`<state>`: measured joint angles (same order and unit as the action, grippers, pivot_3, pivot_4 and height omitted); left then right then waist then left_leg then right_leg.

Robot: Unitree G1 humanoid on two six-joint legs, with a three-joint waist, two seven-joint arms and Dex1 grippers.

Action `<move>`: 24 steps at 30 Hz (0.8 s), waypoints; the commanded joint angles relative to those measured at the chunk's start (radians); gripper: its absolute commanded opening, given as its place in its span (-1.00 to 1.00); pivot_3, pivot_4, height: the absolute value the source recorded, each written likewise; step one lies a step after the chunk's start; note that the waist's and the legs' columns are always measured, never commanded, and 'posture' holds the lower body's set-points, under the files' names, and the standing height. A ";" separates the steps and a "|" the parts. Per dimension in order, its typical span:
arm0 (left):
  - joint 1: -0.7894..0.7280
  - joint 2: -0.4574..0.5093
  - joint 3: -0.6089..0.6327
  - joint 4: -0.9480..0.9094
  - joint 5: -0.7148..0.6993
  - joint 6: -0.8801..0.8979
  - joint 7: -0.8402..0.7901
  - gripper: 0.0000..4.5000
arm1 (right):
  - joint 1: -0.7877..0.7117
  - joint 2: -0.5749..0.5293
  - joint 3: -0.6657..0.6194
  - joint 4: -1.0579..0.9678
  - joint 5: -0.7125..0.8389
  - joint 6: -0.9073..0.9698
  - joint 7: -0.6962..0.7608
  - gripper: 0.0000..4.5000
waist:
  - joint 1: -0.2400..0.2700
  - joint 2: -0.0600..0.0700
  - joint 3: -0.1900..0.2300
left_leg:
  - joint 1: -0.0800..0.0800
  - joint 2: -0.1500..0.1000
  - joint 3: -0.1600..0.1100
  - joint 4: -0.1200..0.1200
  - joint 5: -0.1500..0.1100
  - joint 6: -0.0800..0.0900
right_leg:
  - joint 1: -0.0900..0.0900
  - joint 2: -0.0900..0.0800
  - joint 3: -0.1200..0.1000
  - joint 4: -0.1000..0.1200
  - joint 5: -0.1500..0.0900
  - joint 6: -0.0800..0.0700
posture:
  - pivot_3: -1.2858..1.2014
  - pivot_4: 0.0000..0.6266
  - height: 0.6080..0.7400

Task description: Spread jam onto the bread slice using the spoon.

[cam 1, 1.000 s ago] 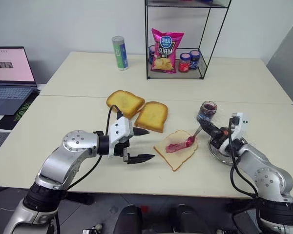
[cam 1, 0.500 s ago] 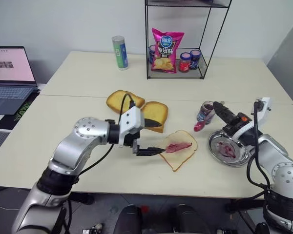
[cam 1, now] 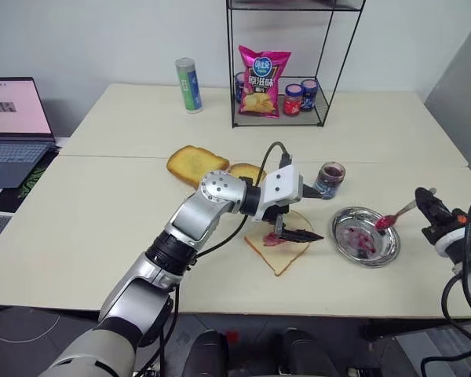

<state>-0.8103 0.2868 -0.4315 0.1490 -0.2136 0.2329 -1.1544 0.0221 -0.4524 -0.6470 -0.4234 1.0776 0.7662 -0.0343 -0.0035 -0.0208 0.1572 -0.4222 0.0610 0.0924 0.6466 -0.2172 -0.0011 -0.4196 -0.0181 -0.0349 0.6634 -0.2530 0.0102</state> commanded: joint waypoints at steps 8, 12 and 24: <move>0.008 -0.033 0.010 -0.020 0.019 -0.021 -0.005 1.00 | -0.028 0.050 -0.024 0.196 -0.019 -0.097 0.083 -0.99 | 0.000 0.000 0.000 | 0.000 0.000 0.001 0.000 0.000 0.000 | 0.000 -0.001 0.002 -0.001 0.001 0.000 | 0.03 -0.52 1.00; 0.016 -0.030 0.013 -0.030 0.021 -0.017 -0.001 1.00 | -0.042 0.050 -0.005 0.234 -0.043 -0.110 0.105 -0.99 | 0.001 0.000 0.000 | 0.000 0.000 0.001 0.000 0.000 0.000 | 0.000 -0.001 0.002 -0.001 0.000 0.000 | 0.03 -0.52 1.00; 0.036 -0.019 0.017 -0.073 0.015 0.011 0.006 1.00 | -0.041 0.057 0.005 0.247 -0.040 -0.118 0.123 -0.04 | 0.001 0.001 0.000 | 0.000 0.001 0.001 0.000 0.000 0.000 | 0.000 -0.001 0.002 0.000 0.000 0.000 | 0.03 -0.52 1.00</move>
<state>-0.7692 0.2708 -0.4298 0.1208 -0.1939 0.2447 -1.1490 -0.0135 -0.3916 -0.6264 -0.1516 1.0311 0.6637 0.0793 -0.0024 -0.0201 0.1569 -0.4220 0.0616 0.0930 0.6466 -0.2171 -0.0009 -0.4194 -0.0189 -0.0332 0.6630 -0.2525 0.0100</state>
